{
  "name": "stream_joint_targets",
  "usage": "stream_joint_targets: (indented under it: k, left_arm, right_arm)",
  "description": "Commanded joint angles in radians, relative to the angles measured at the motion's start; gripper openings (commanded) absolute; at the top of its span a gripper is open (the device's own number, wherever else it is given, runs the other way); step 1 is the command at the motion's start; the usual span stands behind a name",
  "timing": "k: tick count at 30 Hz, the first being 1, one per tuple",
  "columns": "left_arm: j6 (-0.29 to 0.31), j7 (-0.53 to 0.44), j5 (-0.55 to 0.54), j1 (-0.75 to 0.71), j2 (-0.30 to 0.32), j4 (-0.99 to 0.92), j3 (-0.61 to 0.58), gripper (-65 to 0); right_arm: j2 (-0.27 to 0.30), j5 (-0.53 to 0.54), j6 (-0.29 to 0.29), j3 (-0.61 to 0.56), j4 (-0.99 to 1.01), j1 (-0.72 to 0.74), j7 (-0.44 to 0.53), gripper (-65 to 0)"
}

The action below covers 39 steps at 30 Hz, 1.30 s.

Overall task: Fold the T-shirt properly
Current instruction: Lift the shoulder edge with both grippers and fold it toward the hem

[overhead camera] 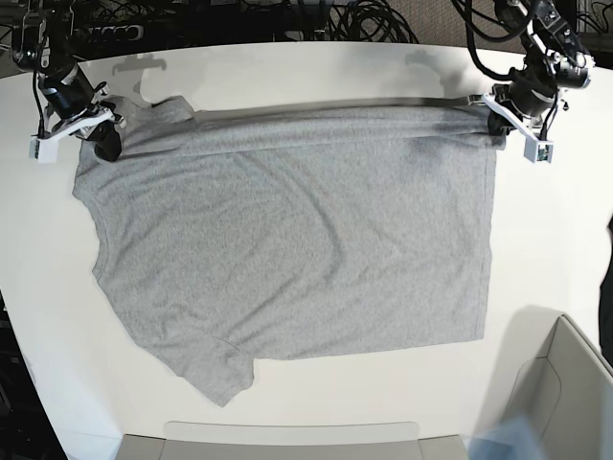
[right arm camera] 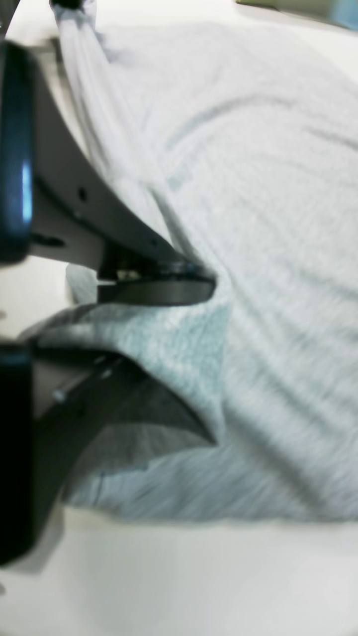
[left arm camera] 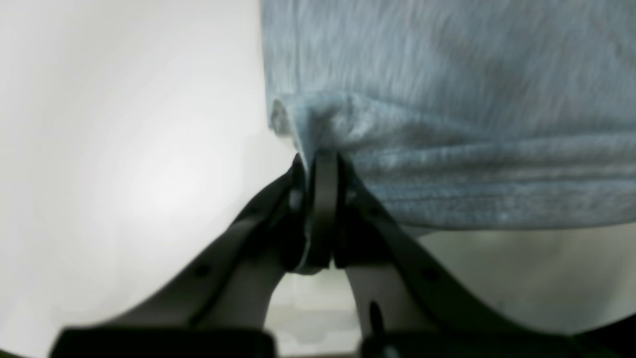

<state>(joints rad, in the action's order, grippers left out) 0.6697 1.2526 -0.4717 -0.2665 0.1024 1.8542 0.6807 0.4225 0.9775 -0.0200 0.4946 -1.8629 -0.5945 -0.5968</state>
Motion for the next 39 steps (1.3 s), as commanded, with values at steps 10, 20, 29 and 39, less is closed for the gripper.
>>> stream_joint_targets:
  k: [10,20,29,39]
  left_arm:
    - [-0.101,0.032,-0.003,0.164,0.064,-0.008,-0.006,-65.0]
    - [-0.107,0.046,-0.003,0.315,0.138,-0.230,-0.082,-65.0]
    - [-0.109,0.011,-0.003,0.418,0.138,-0.373,-0.129,-65.0]
    - [-0.109,-0.083,-0.003,0.428,0.165,-0.491,-0.129,-65.0]
  right_arm:
    - [-0.012,-0.165,0.053,-0.009,-0.007,0.210,-0.165,-65.0]
    - [-0.041,-0.305,0.064,-0.104,0.090,0.359,-0.205,-65.0]
    - [-0.047,-0.420,0.065,-0.190,0.222,0.500,-0.203,-65.0]
    - [-0.076,-0.497,0.068,-0.202,0.326,0.605,-0.151,-65.0]
